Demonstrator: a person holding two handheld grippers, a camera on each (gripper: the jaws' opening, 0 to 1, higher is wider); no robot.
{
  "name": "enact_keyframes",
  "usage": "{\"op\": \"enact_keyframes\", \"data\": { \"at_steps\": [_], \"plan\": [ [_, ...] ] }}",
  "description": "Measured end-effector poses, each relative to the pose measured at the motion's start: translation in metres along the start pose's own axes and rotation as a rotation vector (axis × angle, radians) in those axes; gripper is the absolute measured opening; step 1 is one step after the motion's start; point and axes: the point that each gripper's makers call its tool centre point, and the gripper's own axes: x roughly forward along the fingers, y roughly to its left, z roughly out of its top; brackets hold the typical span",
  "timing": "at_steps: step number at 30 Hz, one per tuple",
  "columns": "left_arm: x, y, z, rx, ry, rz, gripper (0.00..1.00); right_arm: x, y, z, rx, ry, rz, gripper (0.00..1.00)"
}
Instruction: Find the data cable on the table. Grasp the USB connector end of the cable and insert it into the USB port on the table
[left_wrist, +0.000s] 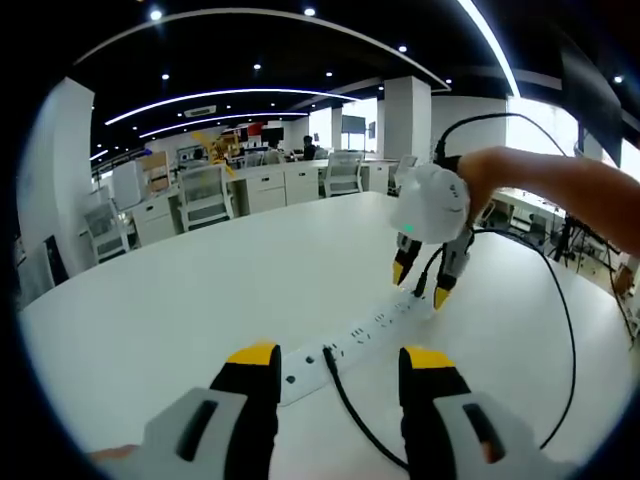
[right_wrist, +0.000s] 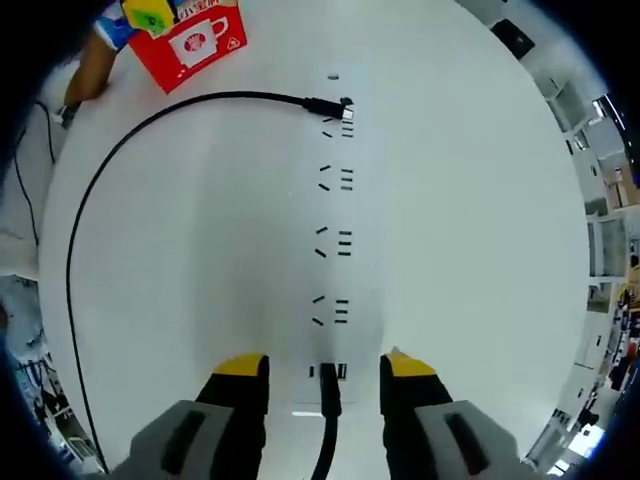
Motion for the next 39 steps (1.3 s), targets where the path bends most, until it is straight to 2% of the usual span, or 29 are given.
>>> {"op": "enact_keyframes", "data": {
  "at_steps": [2,11,14,16,22,35,39],
  "plan": [
    [0.000,0.000,0.000,0.000,0.000,0.000,0.47,0.000,-0.001,-0.001,-0.005,0.007,-0.010,0.54],
    [0.000,0.000,0.000,-0.001,-0.001,-0.001,0.47,-0.008,-0.003,-0.003,0.008,0.002,-0.021,0.51],
    [0.000,0.000,0.000,-0.001,-0.001,-0.001,0.47,-0.008,-0.002,-0.003,0.008,0.001,-0.021,0.55],
    [0.000,0.000,0.000,-0.001,0.000,-0.001,0.47,-0.014,0.005,-0.004,0.010,0.013,-0.009,0.56],
    [0.000,0.000,0.000,-0.001,-0.001,-0.001,0.47,-0.019,0.007,-0.003,0.016,0.011,-0.019,0.55],
    [0.000,0.001,0.000,-0.001,-0.003,-0.001,0.47,-0.029,0.009,0.000,0.037,-0.029,-0.073,0.53],
    [0.000,0.001,0.000,-0.001,-0.002,-0.001,0.47,-0.039,0.008,0.001,0.065,-0.079,-0.104,0.52]
  ]
}}
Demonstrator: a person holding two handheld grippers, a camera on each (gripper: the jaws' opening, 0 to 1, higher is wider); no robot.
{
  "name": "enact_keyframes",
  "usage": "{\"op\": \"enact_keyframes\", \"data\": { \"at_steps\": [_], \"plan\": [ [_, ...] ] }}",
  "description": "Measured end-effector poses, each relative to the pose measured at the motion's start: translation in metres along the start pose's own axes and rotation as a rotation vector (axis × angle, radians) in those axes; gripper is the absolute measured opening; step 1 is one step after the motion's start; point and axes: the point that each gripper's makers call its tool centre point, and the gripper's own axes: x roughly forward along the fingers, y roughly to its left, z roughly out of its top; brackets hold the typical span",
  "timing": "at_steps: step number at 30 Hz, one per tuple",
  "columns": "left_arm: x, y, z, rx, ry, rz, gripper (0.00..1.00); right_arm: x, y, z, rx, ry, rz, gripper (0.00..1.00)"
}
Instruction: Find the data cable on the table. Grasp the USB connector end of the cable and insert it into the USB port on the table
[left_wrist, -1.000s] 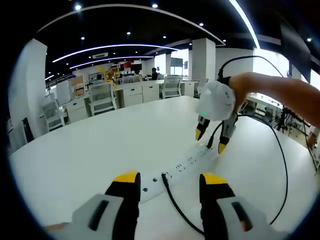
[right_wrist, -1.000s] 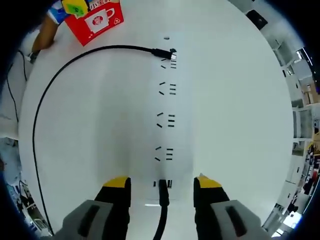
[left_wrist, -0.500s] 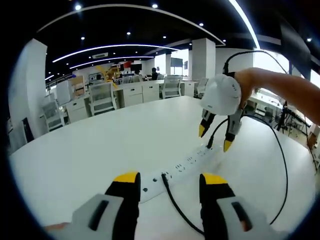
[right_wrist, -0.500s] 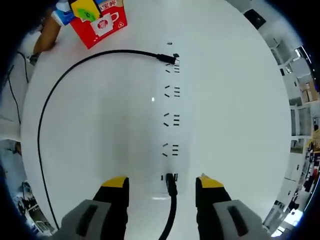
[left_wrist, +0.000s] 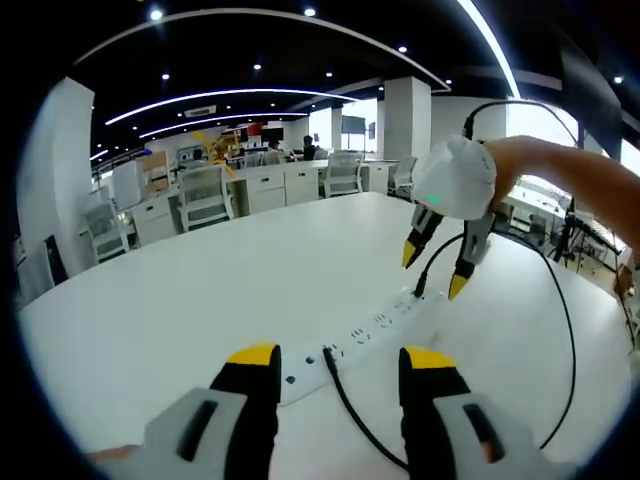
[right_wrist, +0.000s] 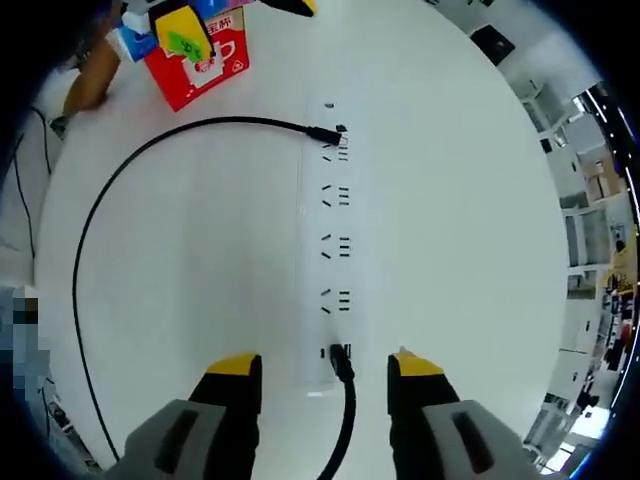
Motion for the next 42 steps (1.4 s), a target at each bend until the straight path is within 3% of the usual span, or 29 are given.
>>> {"op": "enact_keyframes", "data": {
  "at_steps": [8,13,24,28,37,42],
  "plan": [
    [0.000,0.000,0.000,0.000,0.000,0.000,0.47,-0.019,0.012,0.008,0.038,-0.093,-0.044,0.50],
    [0.001,0.000,0.001,0.000,-0.002,0.000,0.47,-0.034,0.010,0.004,0.052,-0.115,-0.104,0.51],
    [0.000,-0.001,0.001,0.000,-0.006,0.000,0.47,-0.056,0.018,0.001,0.125,-0.231,-0.192,0.50],
    [-0.001,-0.001,0.001,0.000,-0.007,0.000,0.47,-0.063,0.024,0.005,0.173,-0.326,-0.217,0.50],
    [-0.001,-0.001,0.001,0.000,-0.007,0.000,0.47,-0.069,0.030,-0.006,0.197,-0.346,-0.255,0.49],
    [0.001,-0.001,0.002,0.000,-0.007,0.000,0.47,-0.080,0.031,-0.012,0.257,-0.408,-0.329,0.48]
  ]
}}
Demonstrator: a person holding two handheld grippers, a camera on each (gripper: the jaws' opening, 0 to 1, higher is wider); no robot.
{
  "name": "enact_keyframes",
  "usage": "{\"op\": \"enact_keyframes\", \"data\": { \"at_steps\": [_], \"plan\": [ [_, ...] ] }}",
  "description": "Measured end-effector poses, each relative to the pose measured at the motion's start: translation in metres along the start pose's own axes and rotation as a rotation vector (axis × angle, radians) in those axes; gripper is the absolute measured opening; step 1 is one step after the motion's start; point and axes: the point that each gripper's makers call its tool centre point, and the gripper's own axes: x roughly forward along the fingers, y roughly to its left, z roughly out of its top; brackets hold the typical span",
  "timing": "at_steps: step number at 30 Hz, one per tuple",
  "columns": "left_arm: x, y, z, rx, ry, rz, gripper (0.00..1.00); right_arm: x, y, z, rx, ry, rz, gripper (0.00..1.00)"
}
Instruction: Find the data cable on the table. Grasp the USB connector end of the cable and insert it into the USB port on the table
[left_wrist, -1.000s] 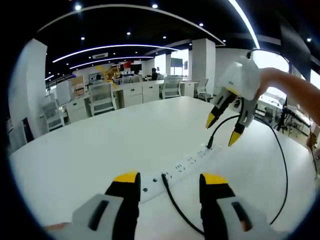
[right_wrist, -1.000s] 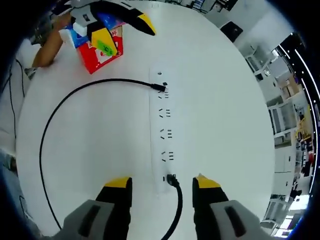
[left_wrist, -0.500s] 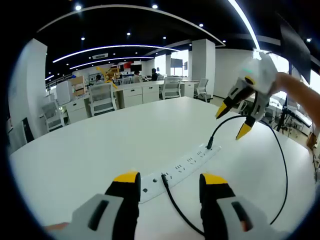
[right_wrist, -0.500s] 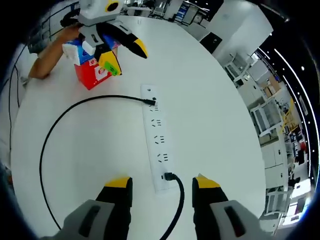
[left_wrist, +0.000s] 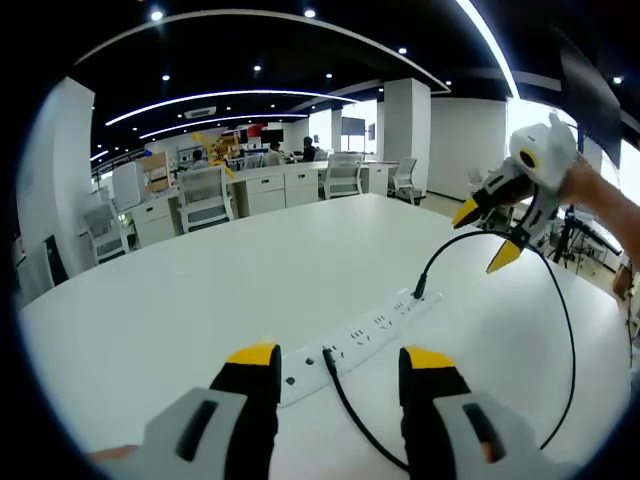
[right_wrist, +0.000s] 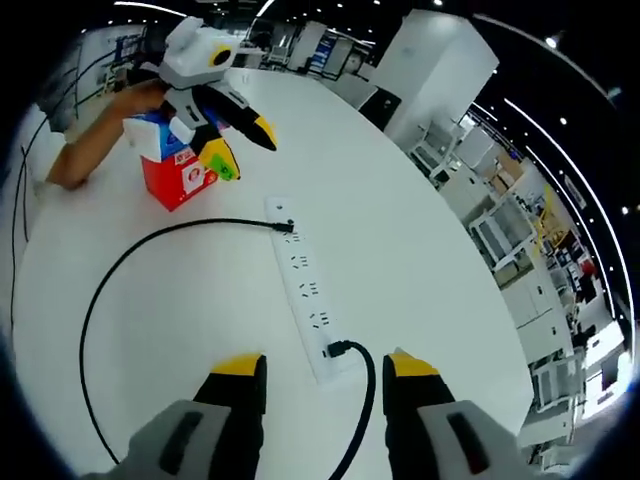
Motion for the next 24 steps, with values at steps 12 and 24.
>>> {"op": "enact_keyframes", "data": {
  "at_steps": [12,24],
  "plan": [
    [0.001,0.001,0.001,0.001,-0.004,-0.001,0.47,-0.029,0.023,-0.012,0.102,-0.151,-0.169,0.45],
    [0.001,0.000,0.000,0.001,-0.004,-0.001,0.47,-0.048,0.049,-0.019,0.126,-0.205,-0.303,0.44]
  ]
}}
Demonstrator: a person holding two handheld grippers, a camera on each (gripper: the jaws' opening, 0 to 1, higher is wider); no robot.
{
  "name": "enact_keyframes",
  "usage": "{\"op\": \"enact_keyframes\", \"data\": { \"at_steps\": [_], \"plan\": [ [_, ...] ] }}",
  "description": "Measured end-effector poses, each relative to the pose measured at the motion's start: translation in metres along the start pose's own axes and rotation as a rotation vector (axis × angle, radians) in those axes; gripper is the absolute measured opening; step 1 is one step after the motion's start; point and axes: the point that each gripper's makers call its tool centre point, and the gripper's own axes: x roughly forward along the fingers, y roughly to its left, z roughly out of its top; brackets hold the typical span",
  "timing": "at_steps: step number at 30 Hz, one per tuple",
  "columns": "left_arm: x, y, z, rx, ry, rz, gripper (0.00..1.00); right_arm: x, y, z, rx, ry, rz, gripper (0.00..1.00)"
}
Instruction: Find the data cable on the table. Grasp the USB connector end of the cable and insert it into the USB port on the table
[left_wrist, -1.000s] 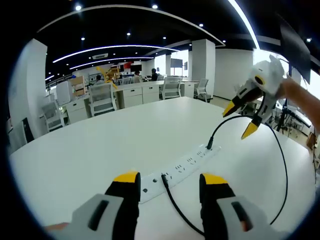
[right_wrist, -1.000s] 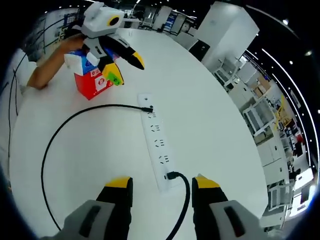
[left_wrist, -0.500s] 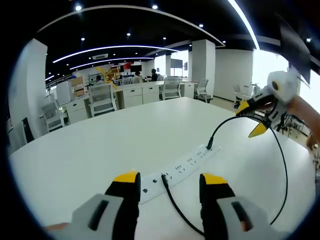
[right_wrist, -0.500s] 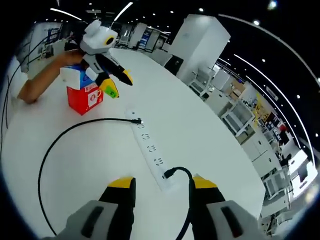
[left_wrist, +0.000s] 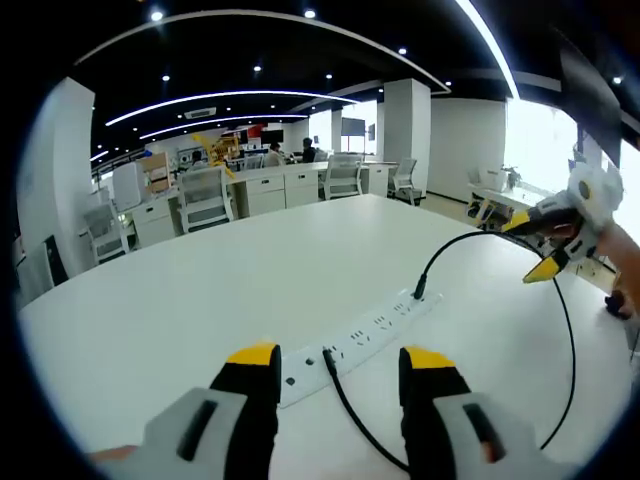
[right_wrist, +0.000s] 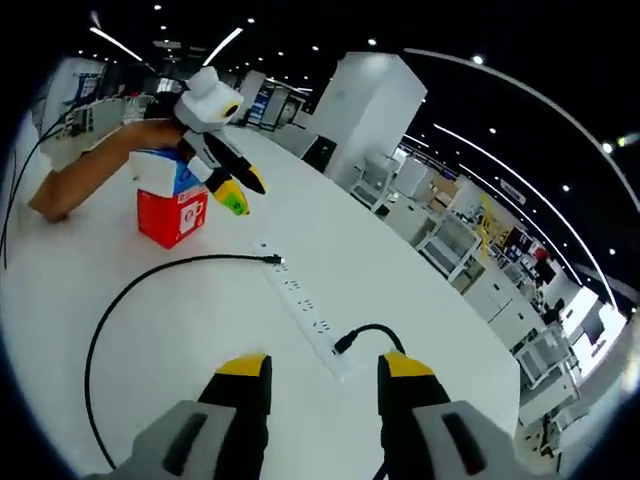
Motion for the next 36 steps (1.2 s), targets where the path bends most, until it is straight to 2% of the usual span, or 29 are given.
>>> {"op": "enact_keyframes", "data": {
  "at_steps": [1,4,6,10,14,20,25,31,36],
  "plan": [
    [0.000,0.000,0.000,0.000,0.000,0.000,0.47,-0.002,0.000,-0.002,-0.007,0.000,-0.023,0.44],
    [0.000,0.000,0.000,0.000,-0.002,-0.001,0.47,-0.011,0.001,0.001,0.060,-0.063,-0.076,0.44],
    [0.000,0.000,0.000,0.000,-0.001,-0.001,0.47,-0.019,0.004,-0.004,0.090,-0.084,-0.108,0.43],
    [0.000,0.000,0.000,0.001,-0.001,-0.001,0.47,-0.028,0.009,-0.016,0.135,-0.086,-0.140,0.43],
    [0.000,0.000,0.000,0.000,-0.002,-0.001,0.47,-0.040,0.014,-0.024,0.209,-0.121,-0.177,0.42],
    [0.000,0.000,-0.001,0.001,-0.001,-0.001,0.47,-0.056,0.037,-0.035,0.273,-0.158,-0.195,0.41],
    [-0.001,0.000,-0.001,0.001,-0.002,-0.001,0.47,-0.065,0.043,-0.039,0.293,-0.172,-0.217,0.41],
    [-0.001,0.000,-0.002,0.001,0.000,0.000,0.47,-0.077,0.050,-0.040,0.355,-0.227,-0.244,0.41],
    [-0.001,0.000,-0.002,0.001,0.000,0.000,0.47,-0.079,0.062,-0.045,0.373,-0.248,-0.252,0.41]
  ]
}}
